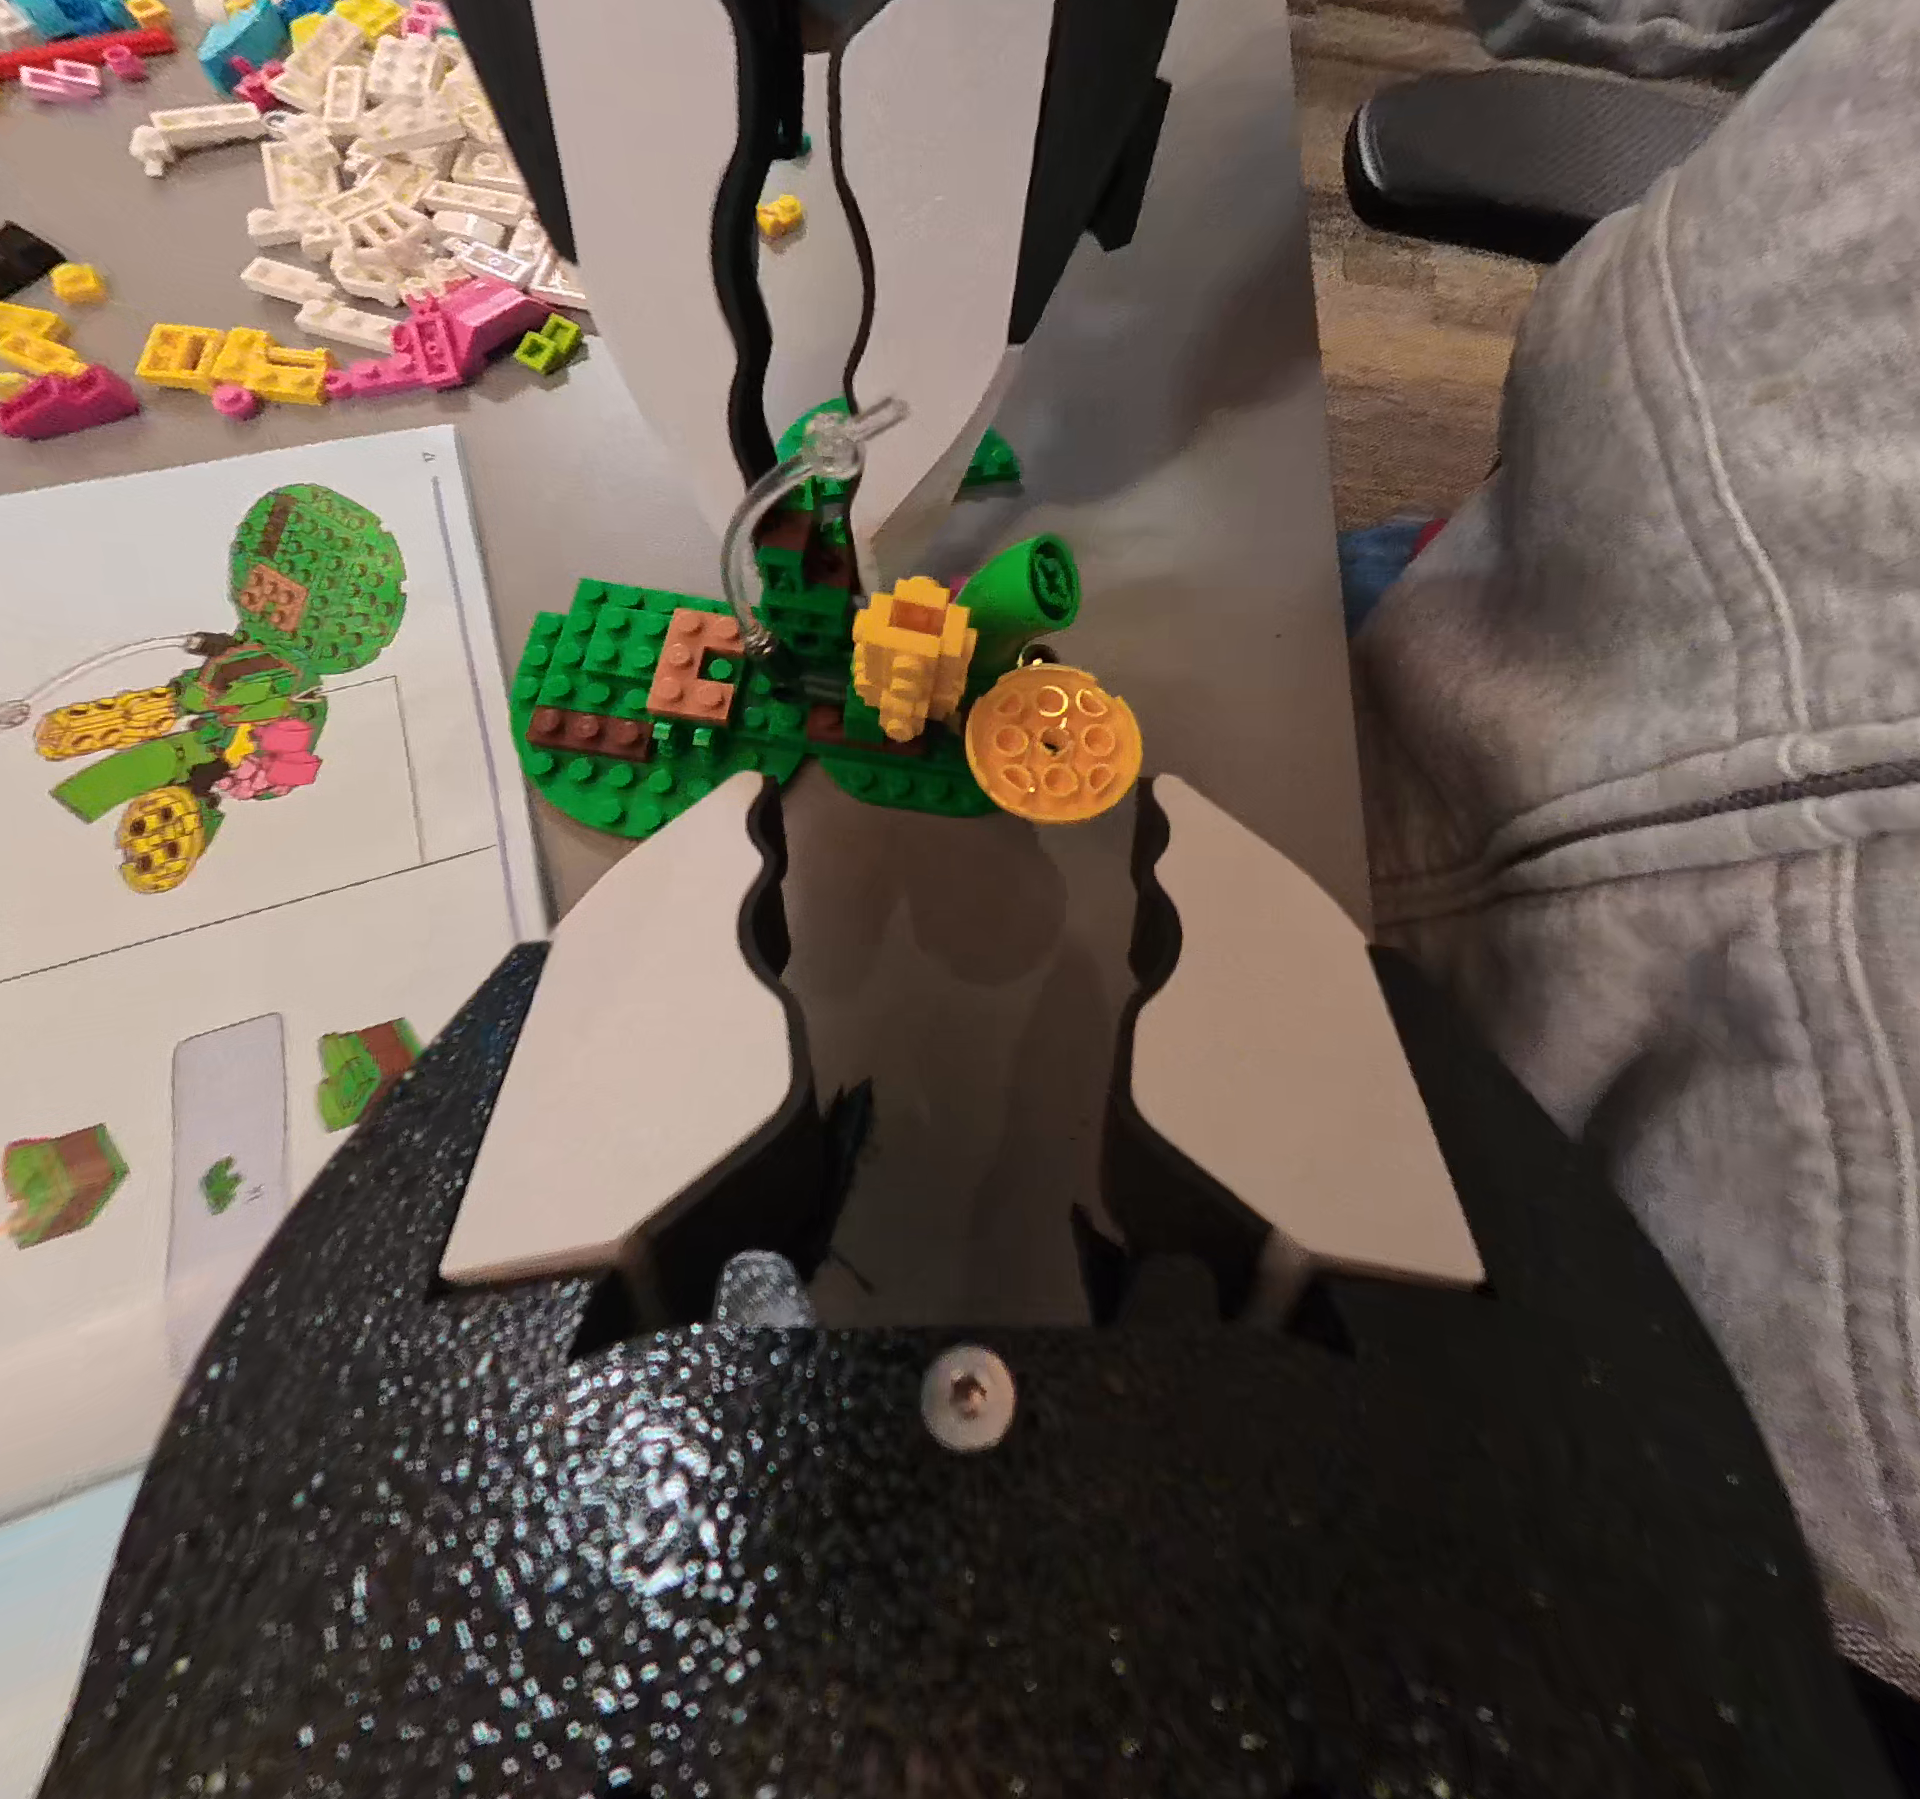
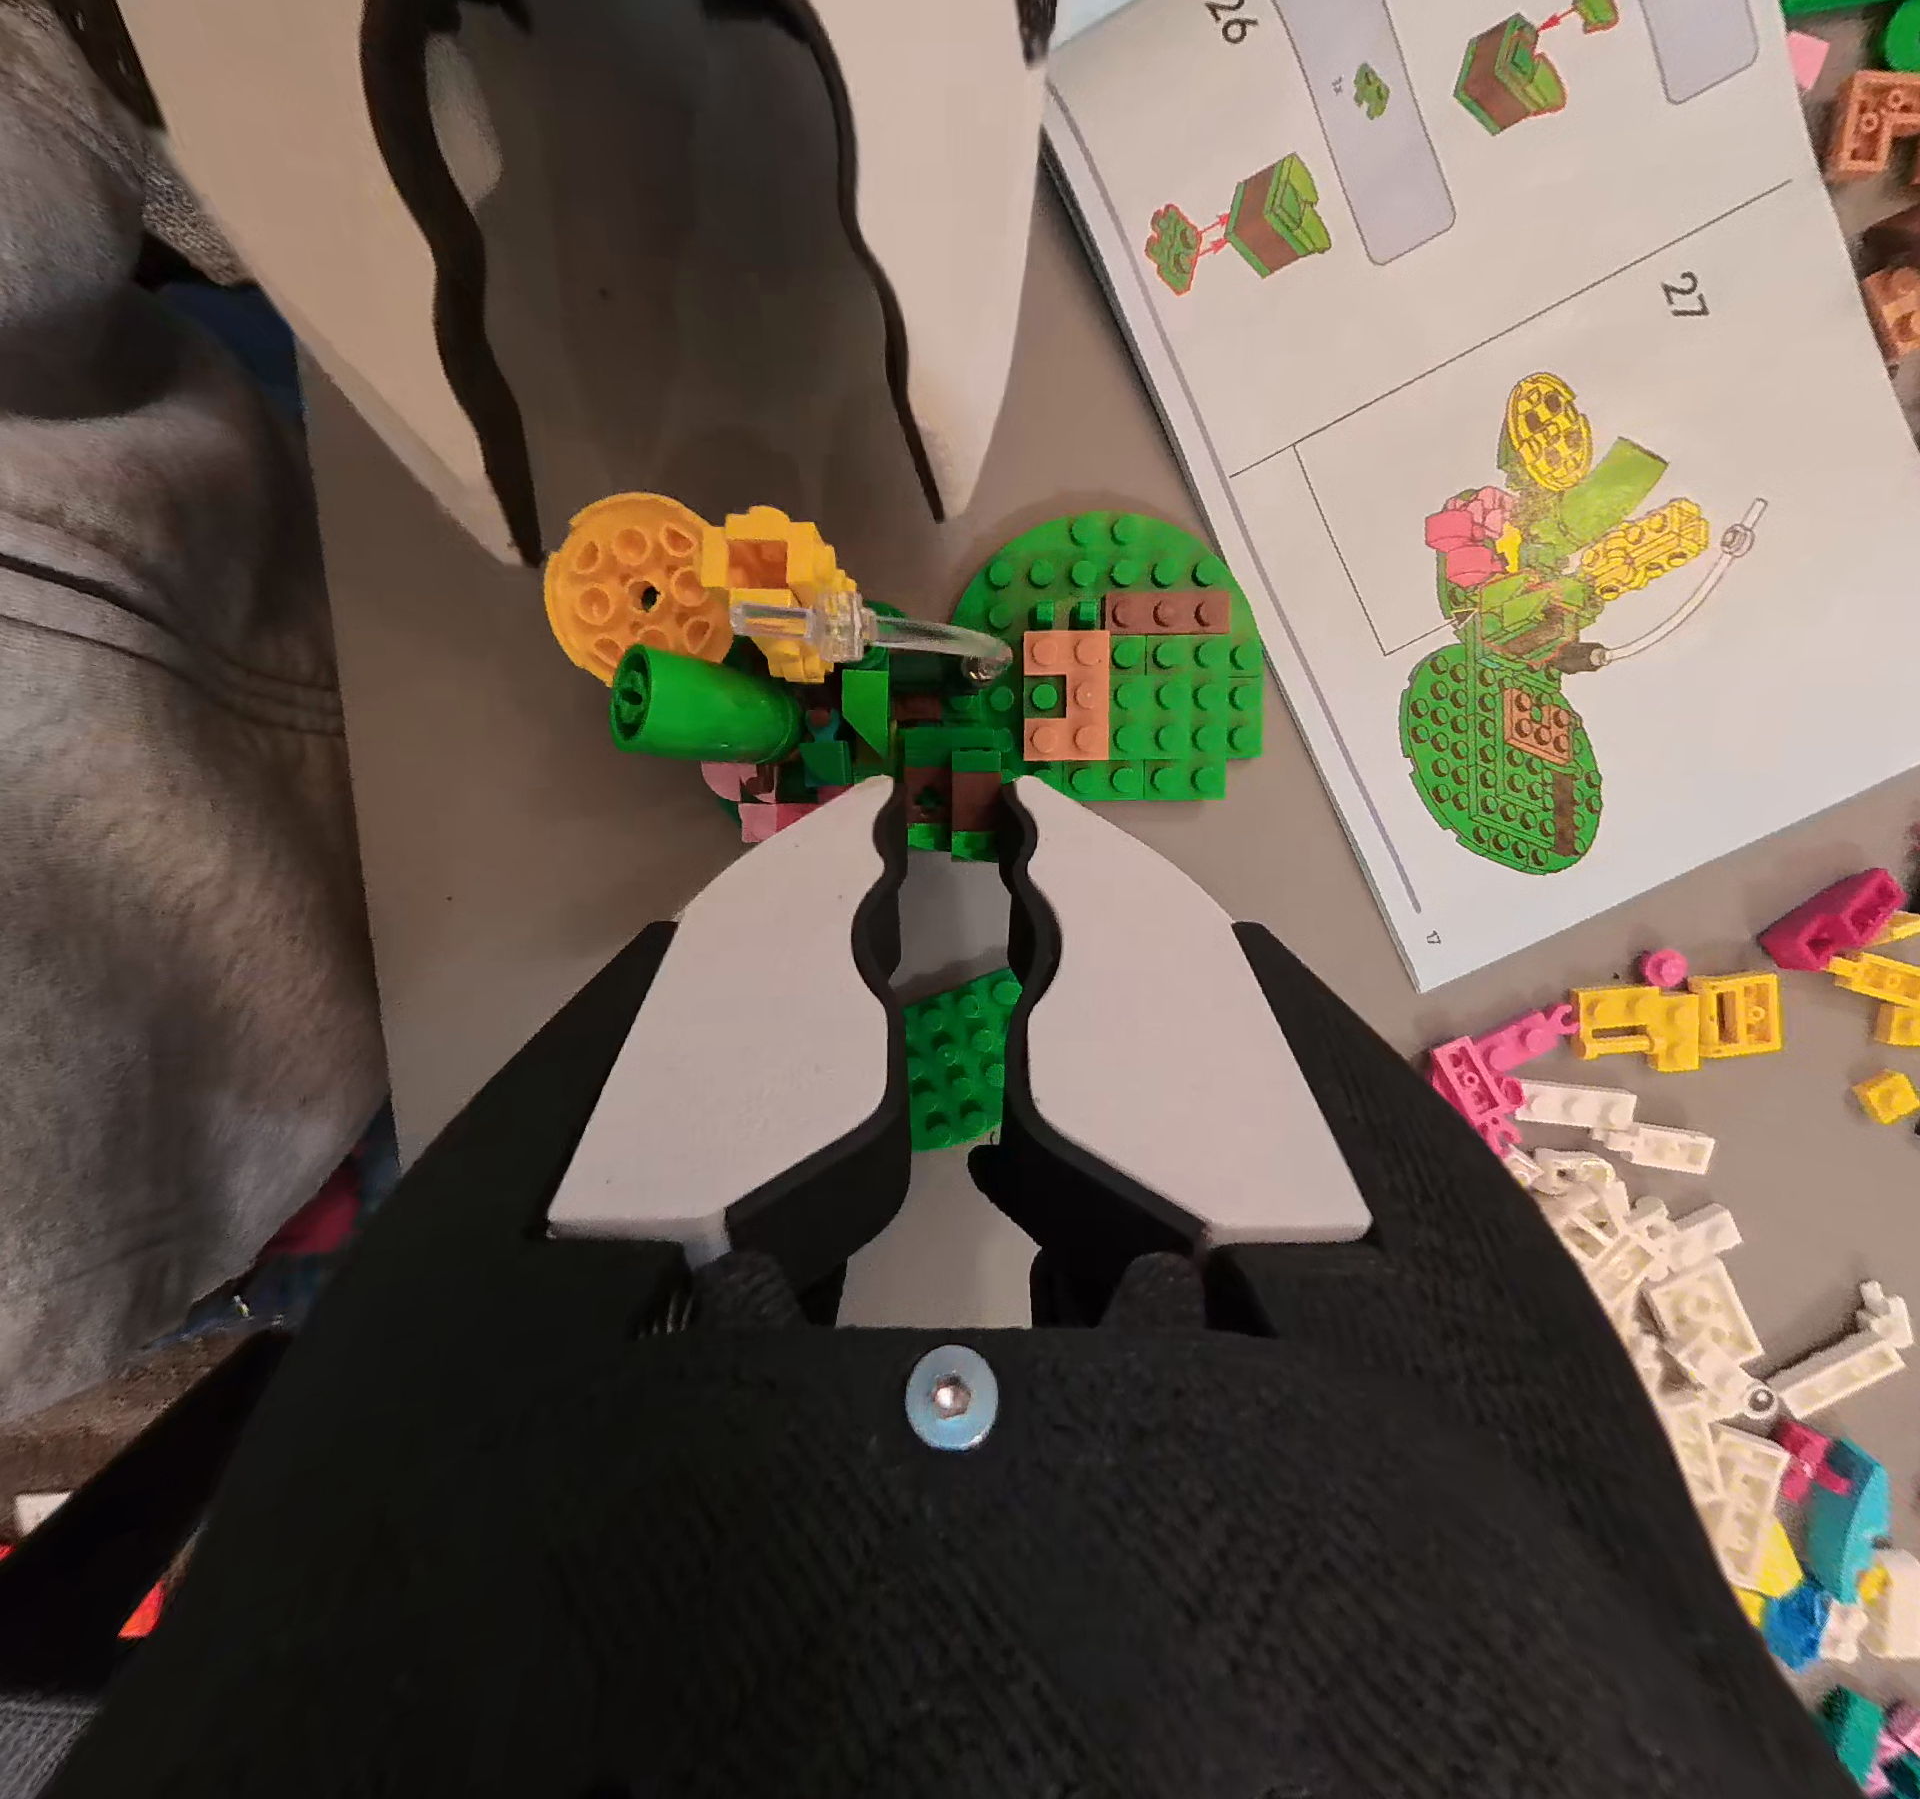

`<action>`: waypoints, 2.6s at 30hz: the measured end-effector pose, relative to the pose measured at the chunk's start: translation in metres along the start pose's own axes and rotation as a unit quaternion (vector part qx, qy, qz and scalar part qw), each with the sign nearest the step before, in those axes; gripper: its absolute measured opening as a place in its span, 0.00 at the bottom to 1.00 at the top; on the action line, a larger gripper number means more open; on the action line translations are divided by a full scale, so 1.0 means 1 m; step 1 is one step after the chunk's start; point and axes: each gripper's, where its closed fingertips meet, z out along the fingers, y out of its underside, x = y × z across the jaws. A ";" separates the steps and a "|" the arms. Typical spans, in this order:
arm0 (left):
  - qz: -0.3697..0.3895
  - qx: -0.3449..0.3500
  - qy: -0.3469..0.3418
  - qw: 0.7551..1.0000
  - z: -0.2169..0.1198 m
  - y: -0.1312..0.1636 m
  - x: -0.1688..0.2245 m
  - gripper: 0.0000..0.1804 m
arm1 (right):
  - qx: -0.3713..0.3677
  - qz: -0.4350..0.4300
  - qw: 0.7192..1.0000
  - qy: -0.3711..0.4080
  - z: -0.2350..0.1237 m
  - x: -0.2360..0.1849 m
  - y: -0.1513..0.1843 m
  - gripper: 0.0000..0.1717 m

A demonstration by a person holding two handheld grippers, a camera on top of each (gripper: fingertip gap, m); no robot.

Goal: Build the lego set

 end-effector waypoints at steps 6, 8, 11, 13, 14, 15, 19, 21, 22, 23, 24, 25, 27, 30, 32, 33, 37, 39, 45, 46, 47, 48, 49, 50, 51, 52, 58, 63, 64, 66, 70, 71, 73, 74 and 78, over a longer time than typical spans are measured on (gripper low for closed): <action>0.011 0.075 -0.088 0.993 -0.040 -0.026 -0.026 0.29 | 0.069 -0.022 0.997 0.033 -0.028 0.006 -0.007 0.08; 0.032 0.123 -0.128 0.984 -0.056 -0.047 -0.030 0.26 | 0.111 -0.047 0.991 0.053 -0.046 0.005 -0.013 0.08; 0.076 0.172 -0.148 0.971 -0.062 -0.082 -0.020 0.22 | 0.176 -0.092 0.977 0.073 -0.069 -0.004 -0.032 0.08; 0.108 0.164 -0.150 0.969 -0.053 -0.094 -0.013 0.23 | 0.205 -0.111 0.969 0.086 -0.081 -0.009 -0.045 0.08; 0.122 0.153 -0.152 0.969 -0.047 -0.098 -0.011 0.26 | 0.217 -0.122 0.964 0.093 -0.085 -0.012 -0.050 0.08; 0.134 0.143 -0.158 0.968 -0.041 -0.099 -0.011 0.26 | 0.225 -0.132 0.960 0.099 -0.089 -0.014 -0.054 0.08; 0.164 0.172 -0.159 0.958 -0.036 -0.112 -0.002 0.16 | 0.242 -0.142 0.954 0.106 -0.100 -0.020 -0.060 0.08; 0.167 0.182 -0.157 0.956 -0.037 -0.115 0.002 0.13 | 0.249 -0.139 0.953 0.103 -0.103 -0.022 -0.060 0.08; 0.168 0.183 -0.157 0.956 -0.037 -0.115 0.002 0.13 | 0.250 -0.139 0.953 0.101 -0.104 -0.023 -0.060 0.08; 0.169 0.183 -0.158 0.955 -0.037 -0.116 0.003 0.12 | 0.250 -0.139 0.953 0.099 -0.104 -0.023 -0.059 0.08; 0.169 0.182 -0.159 0.956 -0.037 -0.115 0.003 0.11 | 0.248 -0.140 0.954 0.098 -0.104 -0.024 -0.059 0.08; 0.166 0.181 -0.164 0.955 -0.037 -0.115 0.002 0.09 | 0.248 -0.141 0.953 0.098 -0.104 -0.023 -0.058 0.09; 0.161 0.193 -0.158 0.955 -0.038 -0.116 0.004 0.08 | 0.263 -0.136 0.951 0.090 -0.105 -0.026 -0.059 0.09; 0.139 0.225 -0.144 0.954 -0.042 -0.120 0.007 0.08 | 0.306 -0.111 0.943 0.068 -0.109 -0.027 -0.062 0.09; 0.117 0.252 -0.124 0.953 -0.046 -0.123 0.009 0.08 | 0.342 -0.095 0.933 0.060 -0.115 -0.027 -0.065 0.12; 0.102 0.268 -0.109 0.952 -0.048 -0.125 0.011 0.09 | 0.361 -0.086 0.927 0.055 -0.118 -0.027 -0.066 0.14; 0.037 0.334 -0.051 0.940 -0.056 -0.134 0.014 0.08 | 0.424 -0.059 0.904 0.014 -0.130 -0.033 -0.073 0.15; 0.010 0.362 -0.029 0.932 -0.061 -0.137 0.014 0.08 | 0.445 -0.049 0.894 0.003 -0.134 -0.035 -0.075 0.14; -0.032 0.412 0.008 0.911 -0.067 -0.142 0.016 0.08 | 0.501 -0.015 0.865 -0.011 -0.140 -0.036 -0.083 0.12; -0.036 0.417 0.012 0.908 -0.067 -0.143 0.016 0.08 | 0.508 -0.010 0.861 -0.015 -0.141 -0.037 -0.083 0.11; -0.038 0.420 0.017 0.907 -0.067 -0.143 0.017 0.08 | 0.514 -0.006 0.857 -0.016 -0.141 -0.037 -0.084 0.09; -0.040 0.422 0.018 0.906 -0.067 -0.144 0.018 0.08 | 0.519 -0.004 0.855 -0.019 -0.142 -0.037 -0.084 0.09; -0.041 0.423 0.019 0.905 -0.066 -0.144 0.018 0.08 | 0.522 0.000 0.852 -0.023 -0.142 -0.037 -0.084 0.09; -0.040 0.421 0.021 0.906 -0.065 -0.143 0.018 0.08 | 0.524 0.002 0.851 -0.028 -0.142 -0.037 -0.084 0.09; -0.039 0.419 0.021 0.907 -0.064 -0.143 0.019 0.08 | 0.523 0.004 0.851 -0.032 -0.141 -0.038 -0.084 0.09; -0.039 0.419 0.021 0.907 -0.064 -0.143 0.019 0.08 | 0.524 0.003 0.851 -0.034 -0.141 -0.039 -0.084 0.09; -0.046 0.400 0.016 0.915 -0.059 -0.138 0.018 0.10 | 0.514 0.004 0.857 -0.029 -0.134 -0.036 -0.078 0.08; -0.015 0.315 -0.096 0.944 -0.066 -0.101 -0.009 0.19 | 0.472 0.020 0.881 0.002 -0.106 -0.020 -0.052 0.08; -0.007 0.282 -0.124 0.951 -0.068 -0.087 -0.016 0.18 | 0.458 0.026 0.889 0.006 -0.096 -0.017 -0.044 0.09; 0.004 0.199 -0.154 0.968 -0.065 -0.055 -0.027 0.14 | 0.432 0.038 0.901 0.006 -0.074 -0.012 -0.030 0.09; -0.007 0.057 -0.132 0.990 -0.046 -0.001 -0.032 0.05 | 0.385 0.051 0.921 -0.005 -0.038 -0.007 -0.014 0.08; -0.006 0.041 -0.133 0.990 -0.042 0.004 -0.034 0.03 | 0.380 0.054 0.923 -0.010 -0.035 -0.006 -0.014 0.08; 0.001 0.033 -0.128 0.991 -0.034 0.005 -0.037 0.02 | 0.391 0.053 0.919 -0.002 -0.038 0.000 -0.017 0.08; 0.007 0.042 -0.125 0.991 -0.033 0.001 -0.037 0.02 | 0.388 0.056 0.920 -0.001 -0.038 0.002 -0.018 0.08; 0.046 0.131 -0.111 0.984 -0.043 -0.037 -0.030 0.06 | 0.387 0.034 0.921 0.021 -0.047 0.003 -0.023 0.08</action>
